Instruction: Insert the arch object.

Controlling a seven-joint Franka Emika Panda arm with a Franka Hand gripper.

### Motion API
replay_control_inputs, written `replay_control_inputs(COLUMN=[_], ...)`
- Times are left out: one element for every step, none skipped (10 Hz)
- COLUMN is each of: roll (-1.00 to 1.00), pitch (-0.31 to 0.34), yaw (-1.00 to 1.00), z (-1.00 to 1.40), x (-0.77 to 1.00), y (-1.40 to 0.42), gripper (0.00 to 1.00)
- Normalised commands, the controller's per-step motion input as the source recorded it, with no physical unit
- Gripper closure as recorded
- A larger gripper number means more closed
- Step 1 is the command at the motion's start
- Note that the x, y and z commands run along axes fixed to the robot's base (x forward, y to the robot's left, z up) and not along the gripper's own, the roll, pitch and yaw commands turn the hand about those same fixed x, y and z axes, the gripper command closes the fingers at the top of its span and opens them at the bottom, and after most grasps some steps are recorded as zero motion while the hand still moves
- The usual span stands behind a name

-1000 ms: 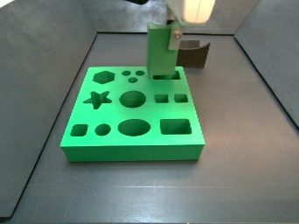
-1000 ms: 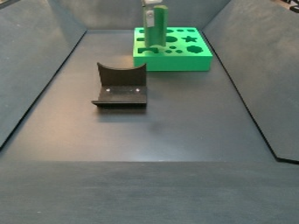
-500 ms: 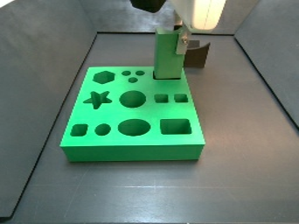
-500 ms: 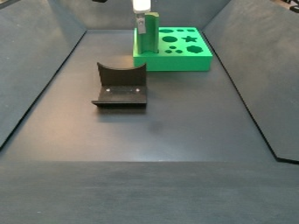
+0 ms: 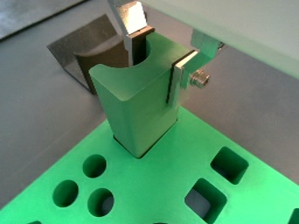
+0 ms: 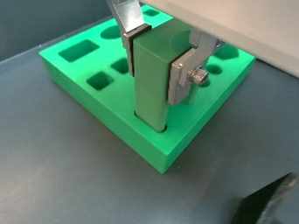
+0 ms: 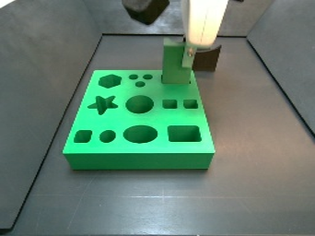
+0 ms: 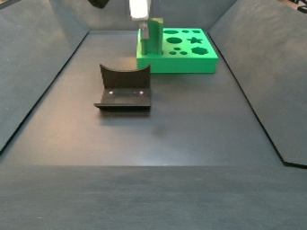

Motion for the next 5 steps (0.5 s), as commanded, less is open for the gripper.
replay_control_inputs(roll=[0.05,0.06,0.07,-0.04,0.00], pitch=[-0.240,-0.240,-0.240,-0.091,0.026], yaw=[0.20,0.09,0.04,-0.05,0.00], z=[-0.75,-0.77,-0.77,-0.33,0.00], x=[0.00,0.00,0.00,0.00,0.00], y=[0.00,-0.11,-0.15,-0.08,0.00], gripper=[1.00,1.00,1.00,1.00,1.00])
